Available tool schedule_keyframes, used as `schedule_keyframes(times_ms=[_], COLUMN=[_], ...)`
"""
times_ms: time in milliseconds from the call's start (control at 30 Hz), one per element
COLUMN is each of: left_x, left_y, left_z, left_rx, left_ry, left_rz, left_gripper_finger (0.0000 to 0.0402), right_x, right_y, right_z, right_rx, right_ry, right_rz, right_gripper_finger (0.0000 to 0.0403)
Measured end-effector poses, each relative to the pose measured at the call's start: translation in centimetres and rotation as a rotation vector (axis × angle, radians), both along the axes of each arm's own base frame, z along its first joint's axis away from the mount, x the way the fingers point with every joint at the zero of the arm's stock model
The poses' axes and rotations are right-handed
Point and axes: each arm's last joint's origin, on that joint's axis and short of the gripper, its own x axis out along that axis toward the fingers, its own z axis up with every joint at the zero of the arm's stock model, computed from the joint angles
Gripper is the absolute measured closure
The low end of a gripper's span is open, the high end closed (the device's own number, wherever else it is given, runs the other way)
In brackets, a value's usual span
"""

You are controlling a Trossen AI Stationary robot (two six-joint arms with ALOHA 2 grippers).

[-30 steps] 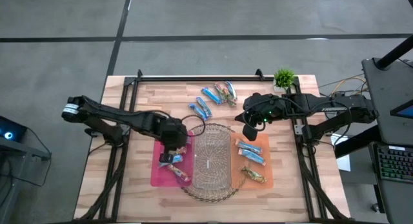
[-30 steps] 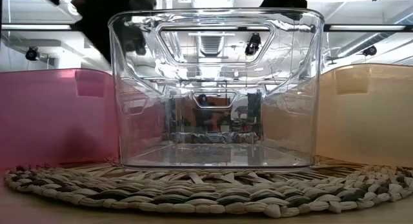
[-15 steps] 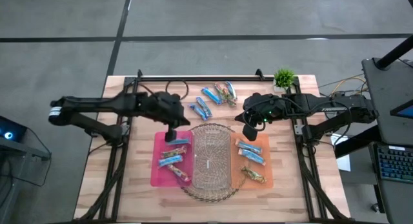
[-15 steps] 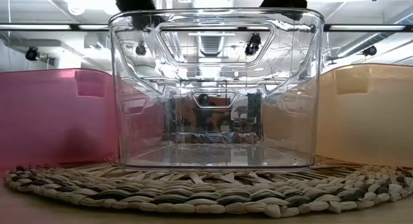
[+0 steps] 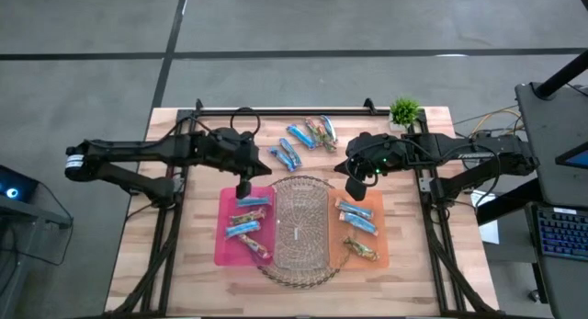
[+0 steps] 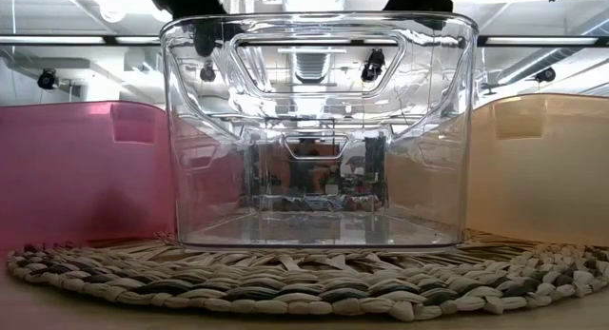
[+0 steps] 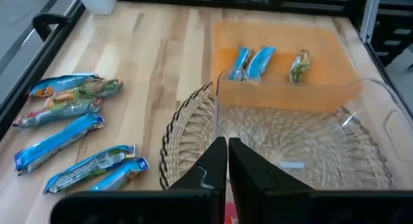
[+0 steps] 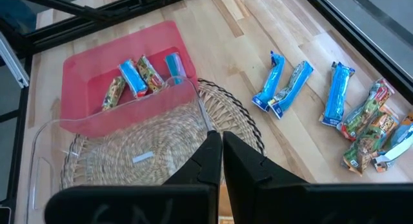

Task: Pick and place Granola Bars by type
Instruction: Put the yellow granola bar into the orange bin

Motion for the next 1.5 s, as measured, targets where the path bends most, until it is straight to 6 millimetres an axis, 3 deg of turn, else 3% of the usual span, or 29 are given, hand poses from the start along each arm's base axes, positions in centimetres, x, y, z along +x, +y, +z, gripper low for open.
schedule_keyframes(times_ms=[767, 1200, 1500], left_x=[-5.7, -8.1, -9.0], left_y=[0.8, 1.1, 1.2], left_z=[0.0, -0.7, -1.1], left_rx=[-0.082, -0.042, -0.008], left_ry=[-0.339, -0.397, -0.42], left_rz=[0.134, 0.263, 0.366], left_gripper_finger=[0.0401, 0.0401, 0.0401], right_x=[0.4, 0.8, 3.3], right_y=[-0.2, -3.3, -4.3], right_z=[0.6, 0.6, -1.6], right_rx=[0.001, 0.063, 0.097], right_ry=[-0.075, -0.103, -0.029], right_rz=[-0.008, -0.1, -0.071], right_gripper_finger=[0.0394, 0.0394, 0.0394])
